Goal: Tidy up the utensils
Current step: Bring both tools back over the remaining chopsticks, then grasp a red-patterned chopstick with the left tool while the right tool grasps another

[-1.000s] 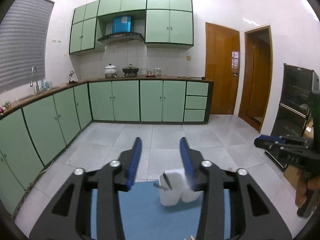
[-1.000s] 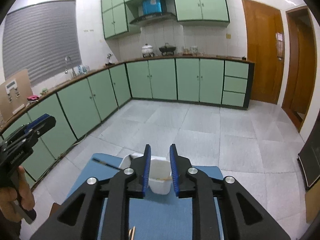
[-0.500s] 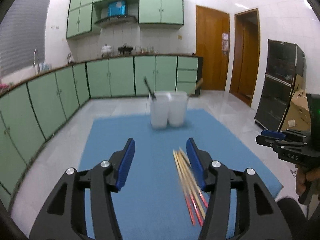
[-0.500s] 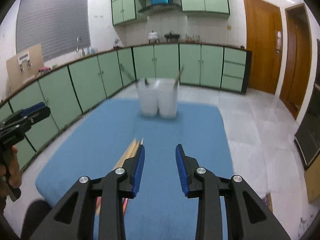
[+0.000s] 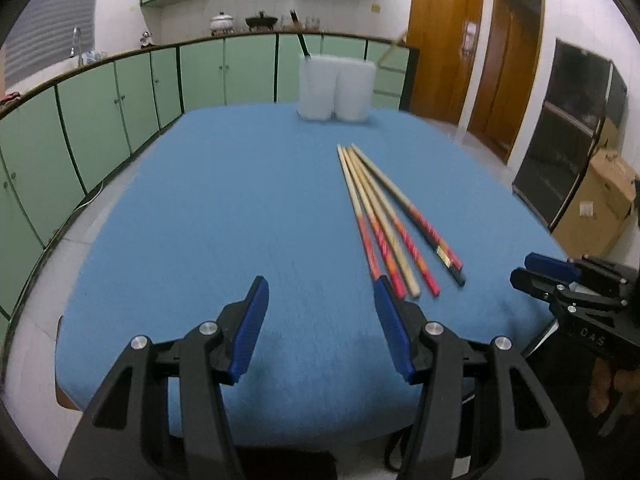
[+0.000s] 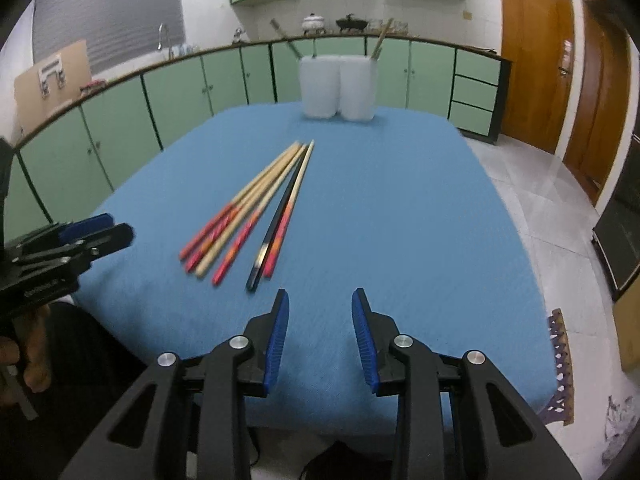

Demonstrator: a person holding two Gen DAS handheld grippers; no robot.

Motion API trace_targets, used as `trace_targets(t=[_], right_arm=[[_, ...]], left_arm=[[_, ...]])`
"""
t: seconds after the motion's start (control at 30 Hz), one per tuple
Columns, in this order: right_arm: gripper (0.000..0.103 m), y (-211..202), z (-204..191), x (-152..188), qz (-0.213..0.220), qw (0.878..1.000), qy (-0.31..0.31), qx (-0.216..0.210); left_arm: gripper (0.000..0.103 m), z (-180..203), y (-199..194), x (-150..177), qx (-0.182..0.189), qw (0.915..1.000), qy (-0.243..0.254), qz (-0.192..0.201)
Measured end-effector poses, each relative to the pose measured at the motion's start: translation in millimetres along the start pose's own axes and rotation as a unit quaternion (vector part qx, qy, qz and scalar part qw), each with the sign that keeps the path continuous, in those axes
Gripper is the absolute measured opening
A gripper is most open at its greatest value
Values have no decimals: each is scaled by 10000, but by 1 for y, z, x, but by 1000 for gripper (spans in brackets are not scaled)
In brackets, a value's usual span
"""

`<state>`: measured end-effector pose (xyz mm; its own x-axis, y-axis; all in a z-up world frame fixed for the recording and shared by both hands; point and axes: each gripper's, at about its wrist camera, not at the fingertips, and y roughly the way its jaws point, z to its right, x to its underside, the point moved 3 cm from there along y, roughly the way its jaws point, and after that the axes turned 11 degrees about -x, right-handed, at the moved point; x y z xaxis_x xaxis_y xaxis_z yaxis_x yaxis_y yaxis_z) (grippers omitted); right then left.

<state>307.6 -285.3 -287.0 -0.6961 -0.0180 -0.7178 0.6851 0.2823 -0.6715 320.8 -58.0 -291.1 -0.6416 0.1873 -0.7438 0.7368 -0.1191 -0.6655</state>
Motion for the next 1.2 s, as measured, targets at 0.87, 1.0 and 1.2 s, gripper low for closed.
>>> trace_targets(t=[0.87, 1.0, 1.2], right_arm=[[32, 47, -22, -14, 92, 9992, -382, -61], [26, 50, -22, -16, 130, 9993, -353, -15], [9, 48, -14, -16, 196, 9995, -208, 125]], left_arm=[[53, 31, 32, 4, -18, 9996, 226, -158], [53, 33, 35, 1, -21, 9997, 193, -134], [29, 27, 37, -2, -108, 9999, -36, -110]])
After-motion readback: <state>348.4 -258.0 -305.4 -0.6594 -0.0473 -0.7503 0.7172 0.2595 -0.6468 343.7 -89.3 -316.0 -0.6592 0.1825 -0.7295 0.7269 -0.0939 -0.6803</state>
